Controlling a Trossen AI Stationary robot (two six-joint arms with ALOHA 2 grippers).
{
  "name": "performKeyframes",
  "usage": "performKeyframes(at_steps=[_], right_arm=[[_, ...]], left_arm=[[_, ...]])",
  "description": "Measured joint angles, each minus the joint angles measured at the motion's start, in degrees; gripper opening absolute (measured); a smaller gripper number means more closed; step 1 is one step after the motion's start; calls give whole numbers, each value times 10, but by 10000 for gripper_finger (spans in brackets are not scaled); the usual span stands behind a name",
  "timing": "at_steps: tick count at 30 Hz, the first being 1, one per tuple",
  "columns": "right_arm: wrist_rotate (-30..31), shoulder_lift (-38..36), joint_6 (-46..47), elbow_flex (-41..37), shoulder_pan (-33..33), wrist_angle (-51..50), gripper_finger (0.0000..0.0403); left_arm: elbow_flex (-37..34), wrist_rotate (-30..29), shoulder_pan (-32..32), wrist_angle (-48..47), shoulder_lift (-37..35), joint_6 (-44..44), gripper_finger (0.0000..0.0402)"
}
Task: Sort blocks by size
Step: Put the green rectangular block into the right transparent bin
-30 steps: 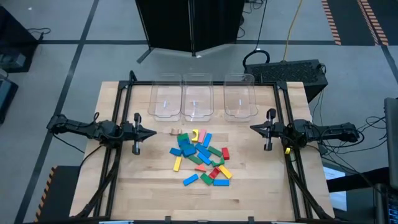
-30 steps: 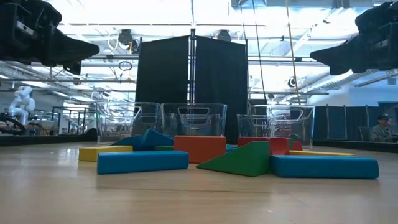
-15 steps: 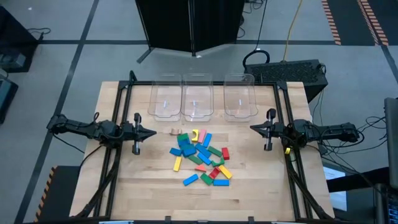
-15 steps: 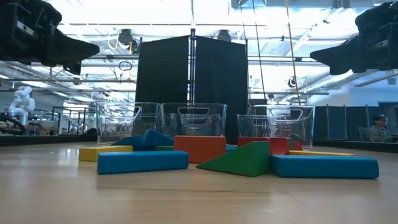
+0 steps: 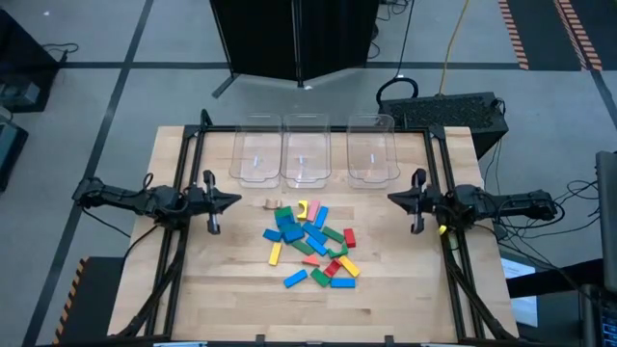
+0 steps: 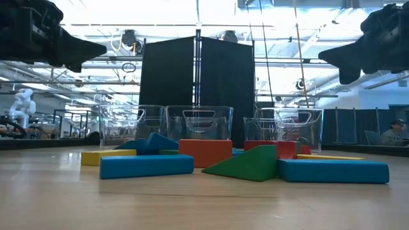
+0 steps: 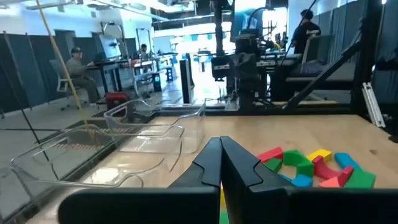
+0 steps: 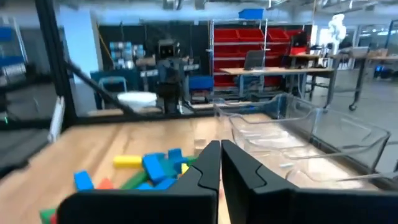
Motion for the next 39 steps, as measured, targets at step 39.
performKeyframes(at_steps=[39], right_arm=[[39, 277, 162, 66, -52, 185, 50]], left_arm=[[7, -108, 0, 80, 21, 0, 97]])
